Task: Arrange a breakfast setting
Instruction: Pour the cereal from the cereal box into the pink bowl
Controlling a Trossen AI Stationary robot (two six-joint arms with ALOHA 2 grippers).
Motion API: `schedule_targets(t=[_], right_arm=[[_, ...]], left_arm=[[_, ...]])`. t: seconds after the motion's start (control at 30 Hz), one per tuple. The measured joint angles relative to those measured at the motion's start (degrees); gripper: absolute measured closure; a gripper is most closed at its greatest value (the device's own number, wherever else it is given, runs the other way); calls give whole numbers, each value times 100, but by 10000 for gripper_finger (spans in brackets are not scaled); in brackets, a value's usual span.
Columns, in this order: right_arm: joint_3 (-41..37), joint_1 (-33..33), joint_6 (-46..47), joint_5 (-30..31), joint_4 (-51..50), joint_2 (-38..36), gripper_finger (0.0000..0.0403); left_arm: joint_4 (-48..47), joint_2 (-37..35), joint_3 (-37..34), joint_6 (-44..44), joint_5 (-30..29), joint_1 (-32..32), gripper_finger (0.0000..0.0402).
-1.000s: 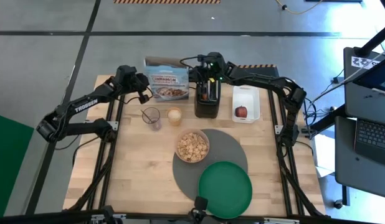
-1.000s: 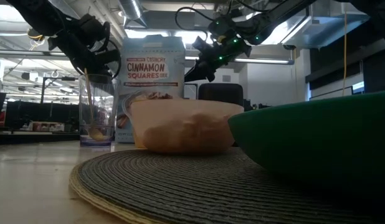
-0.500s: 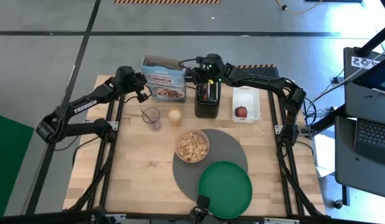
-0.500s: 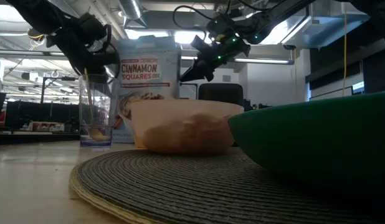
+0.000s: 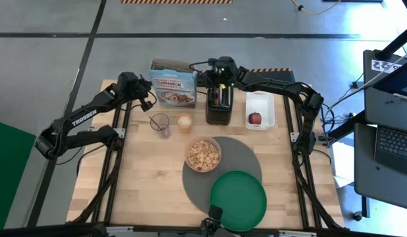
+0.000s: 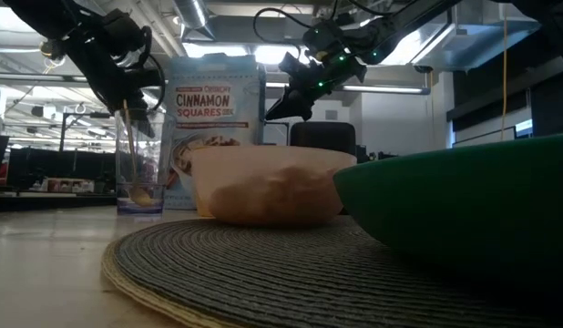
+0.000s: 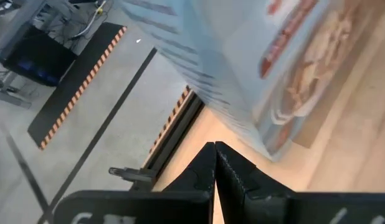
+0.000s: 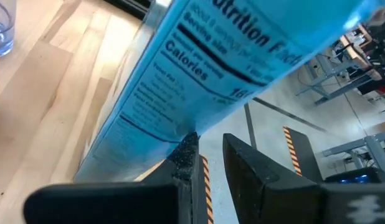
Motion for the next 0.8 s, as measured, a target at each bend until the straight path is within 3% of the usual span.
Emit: schedule_targets(t=[0.47, 0.63, 0.8], right_arm=[[0, -2, 66, 197, 588, -7, 340], [0, -2, 17, 242, -38, -145, 340], [2, 0, 120, 24, -682, -286, 340]], left_arm=[[-135, -99, 0, -208, -128, -356, 401], [-362, -99, 0, -269, -685, -413, 401], [-286, -96, 0, -225, -760, -413, 401]])
